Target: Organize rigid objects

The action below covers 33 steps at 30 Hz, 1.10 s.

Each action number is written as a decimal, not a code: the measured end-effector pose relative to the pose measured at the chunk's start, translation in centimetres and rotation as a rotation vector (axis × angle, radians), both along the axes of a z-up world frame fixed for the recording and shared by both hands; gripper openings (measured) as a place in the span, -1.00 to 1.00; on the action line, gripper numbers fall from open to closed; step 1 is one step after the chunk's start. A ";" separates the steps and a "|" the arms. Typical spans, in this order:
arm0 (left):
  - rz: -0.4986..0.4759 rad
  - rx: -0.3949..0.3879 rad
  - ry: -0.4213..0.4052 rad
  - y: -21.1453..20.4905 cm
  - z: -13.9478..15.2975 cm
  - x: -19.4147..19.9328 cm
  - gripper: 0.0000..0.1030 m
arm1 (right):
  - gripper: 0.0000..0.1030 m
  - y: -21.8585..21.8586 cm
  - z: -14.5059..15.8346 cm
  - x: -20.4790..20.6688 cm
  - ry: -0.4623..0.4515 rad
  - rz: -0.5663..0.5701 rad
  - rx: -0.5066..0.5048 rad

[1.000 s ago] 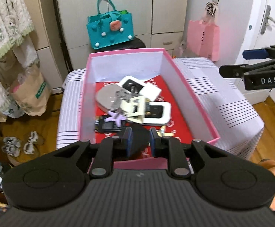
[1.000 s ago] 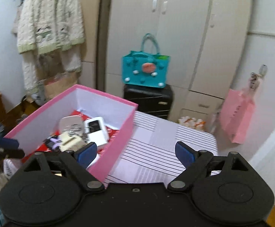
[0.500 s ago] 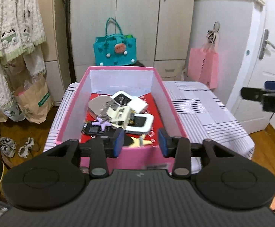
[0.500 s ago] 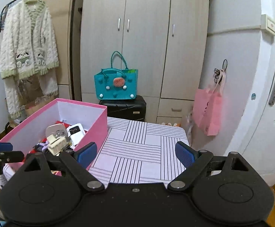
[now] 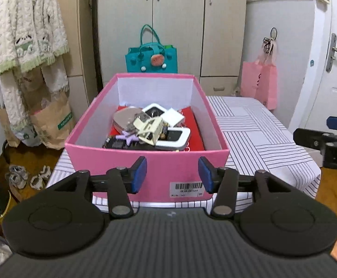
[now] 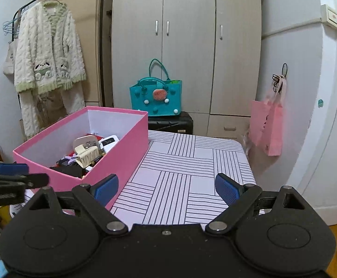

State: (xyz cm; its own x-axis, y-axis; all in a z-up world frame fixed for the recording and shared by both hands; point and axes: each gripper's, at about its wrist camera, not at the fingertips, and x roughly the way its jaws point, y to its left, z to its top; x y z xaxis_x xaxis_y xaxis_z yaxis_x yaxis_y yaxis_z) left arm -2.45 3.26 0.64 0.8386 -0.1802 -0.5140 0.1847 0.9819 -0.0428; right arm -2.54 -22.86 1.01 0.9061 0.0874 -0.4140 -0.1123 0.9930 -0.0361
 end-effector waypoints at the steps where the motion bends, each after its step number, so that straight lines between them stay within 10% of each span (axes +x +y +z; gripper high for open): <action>1: 0.003 -0.009 0.003 0.0 -0.3 0.1 -0.01 | 0.92 0.2 -0.1 0.0 -0.008 -0.001 -0.007; 18: 0.027 -0.001 -0.048 0.2 -1.5 -0.6 1.00 | 1.00 -0.2 -1.4 -1.8 -0.063 -0.040 0.004; 33: 0.052 0.075 0.026 -3.8 -1.0 -2.0 1.00 | 1.00 -3.8 -0.8 -3.0 -0.046 -0.058 0.096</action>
